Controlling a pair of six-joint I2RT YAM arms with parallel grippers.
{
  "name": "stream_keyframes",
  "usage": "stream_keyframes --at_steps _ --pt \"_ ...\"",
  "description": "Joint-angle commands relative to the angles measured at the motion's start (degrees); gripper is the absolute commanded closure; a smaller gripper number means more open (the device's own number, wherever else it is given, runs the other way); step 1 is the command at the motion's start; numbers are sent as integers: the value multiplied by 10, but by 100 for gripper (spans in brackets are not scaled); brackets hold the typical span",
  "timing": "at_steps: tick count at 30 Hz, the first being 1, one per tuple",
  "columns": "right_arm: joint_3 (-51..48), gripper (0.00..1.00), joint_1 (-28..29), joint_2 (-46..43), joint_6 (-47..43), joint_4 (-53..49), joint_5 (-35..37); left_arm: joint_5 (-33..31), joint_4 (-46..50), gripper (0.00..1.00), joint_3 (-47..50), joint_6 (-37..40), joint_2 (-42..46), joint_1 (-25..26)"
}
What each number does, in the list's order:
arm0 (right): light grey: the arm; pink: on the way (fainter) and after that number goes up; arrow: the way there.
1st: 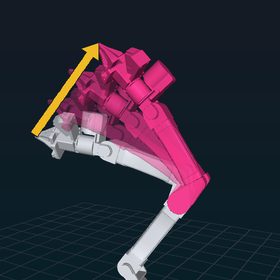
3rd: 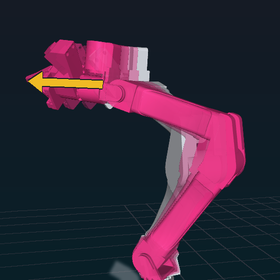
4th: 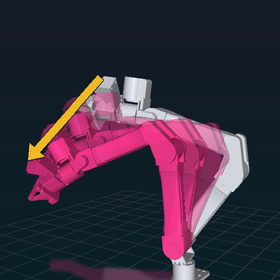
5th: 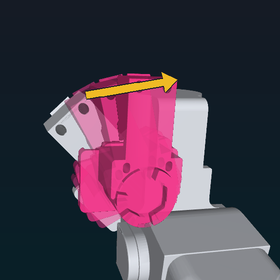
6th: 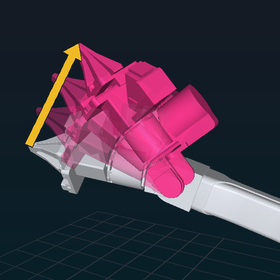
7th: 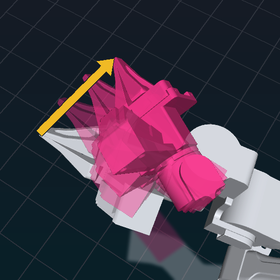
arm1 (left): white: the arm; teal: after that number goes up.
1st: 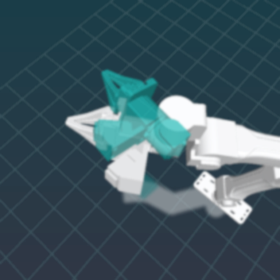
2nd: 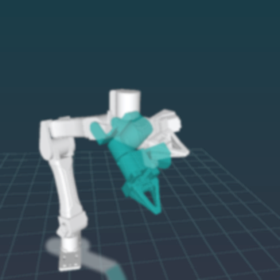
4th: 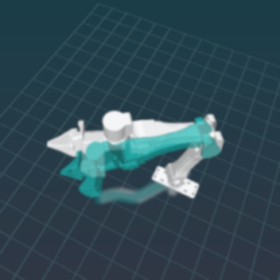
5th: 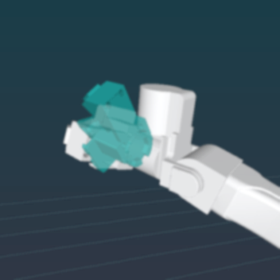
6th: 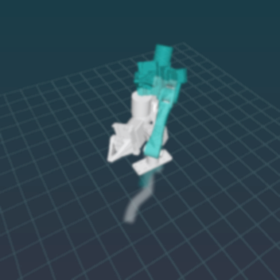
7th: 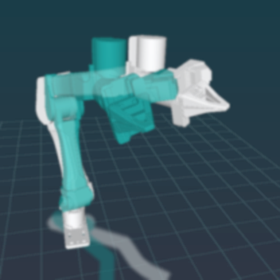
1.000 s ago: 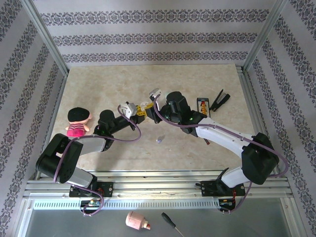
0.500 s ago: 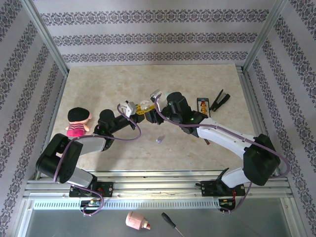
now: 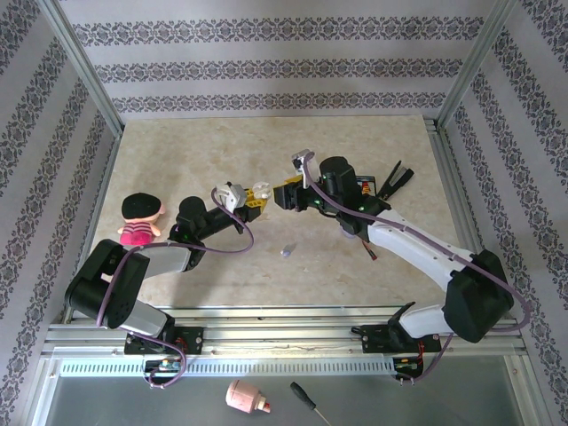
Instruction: Insert wireless bluetooth earbuds into charging case
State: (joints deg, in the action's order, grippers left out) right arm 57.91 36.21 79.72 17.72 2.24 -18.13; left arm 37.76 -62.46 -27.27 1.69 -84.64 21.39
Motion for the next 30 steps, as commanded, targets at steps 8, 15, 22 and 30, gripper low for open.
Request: stream_keyframes --at_steps 8,15,22,30 --pt "26 49 11 39 7 -13 -40 16 -13 100 -16 5 6 4" --pt "30 49 18 44 3 -14 -46 17 -13 100 -20 1 -1 4" --pt "43 49 24 57 0 -19 -50 23 -15 100 -23 -3 -2 4" --pt "54 49 27 65 3 -22 -46 33 -15 100 -25 0 -5 4"
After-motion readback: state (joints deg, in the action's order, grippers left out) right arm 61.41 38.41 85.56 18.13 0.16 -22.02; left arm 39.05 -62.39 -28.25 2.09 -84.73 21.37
